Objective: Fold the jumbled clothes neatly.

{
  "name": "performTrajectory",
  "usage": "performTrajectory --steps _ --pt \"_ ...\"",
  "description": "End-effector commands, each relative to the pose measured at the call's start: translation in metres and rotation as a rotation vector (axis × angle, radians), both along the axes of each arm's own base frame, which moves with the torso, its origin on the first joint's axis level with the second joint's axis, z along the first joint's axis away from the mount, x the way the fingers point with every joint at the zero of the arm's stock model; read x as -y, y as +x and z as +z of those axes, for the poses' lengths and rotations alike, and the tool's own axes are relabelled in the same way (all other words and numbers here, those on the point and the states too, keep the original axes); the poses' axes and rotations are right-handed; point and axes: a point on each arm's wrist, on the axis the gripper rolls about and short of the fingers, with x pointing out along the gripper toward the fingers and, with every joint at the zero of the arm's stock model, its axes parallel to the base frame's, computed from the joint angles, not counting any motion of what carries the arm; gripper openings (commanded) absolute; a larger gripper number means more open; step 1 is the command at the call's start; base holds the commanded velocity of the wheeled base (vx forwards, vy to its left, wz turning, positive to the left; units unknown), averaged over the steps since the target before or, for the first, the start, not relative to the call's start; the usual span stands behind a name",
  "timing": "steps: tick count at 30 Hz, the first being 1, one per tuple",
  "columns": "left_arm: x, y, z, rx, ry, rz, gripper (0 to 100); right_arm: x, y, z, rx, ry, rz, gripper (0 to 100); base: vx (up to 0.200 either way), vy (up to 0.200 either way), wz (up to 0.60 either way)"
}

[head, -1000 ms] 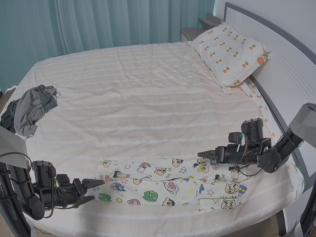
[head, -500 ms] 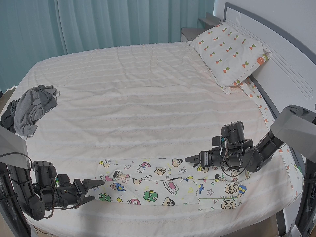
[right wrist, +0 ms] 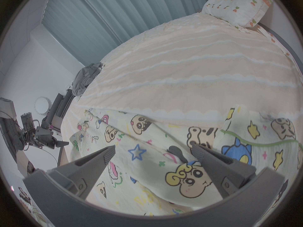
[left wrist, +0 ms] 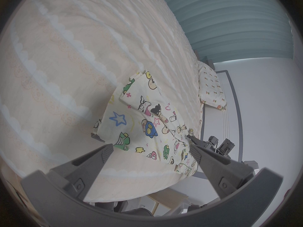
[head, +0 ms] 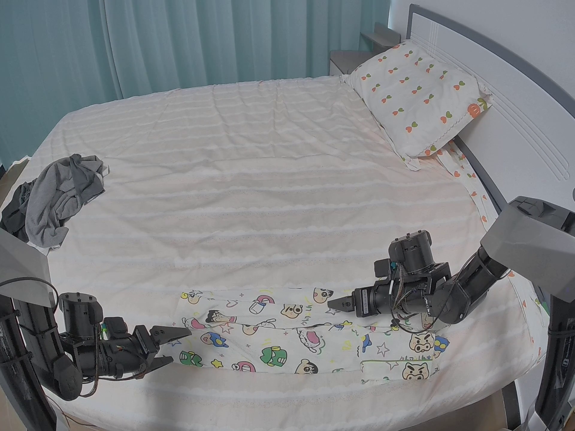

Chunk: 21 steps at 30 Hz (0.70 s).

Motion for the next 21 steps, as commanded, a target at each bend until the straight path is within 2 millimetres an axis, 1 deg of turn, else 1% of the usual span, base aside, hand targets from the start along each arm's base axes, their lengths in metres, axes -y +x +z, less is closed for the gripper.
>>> performTrajectory --steps 1,5,10,17,21 --pt "0.0 -0.004 -0.001 -0.014 0.0 0.0 100 0.002 -0.009 0.002 -0.002 -0.013 0.016 100 0.0 0.0 0.0" --pt "0.0 -0.004 -0.001 -0.014 0.0 0.0 100 0.002 -0.015 0.009 0.007 -0.011 0.028 100 0.0 0.0 0.0" --pt "0.0 -0.004 -0.001 -0.014 0.0 0.0 100 -0.003 -0.026 0.005 -0.015 -0.023 0.054 100 0.0 0.0 0.0" --pt "0.0 -0.004 -0.001 -0.014 0.0 0.0 100 -0.008 -0.031 0.001 -0.027 -0.033 0.076 100 0.0 0.0 0.0" --pt "0.0 -0.004 -0.001 -0.014 0.0 0.0 100 -0.013 -0.037 0.003 -0.026 -0.033 0.096 100 0.0 0.0 0.0"
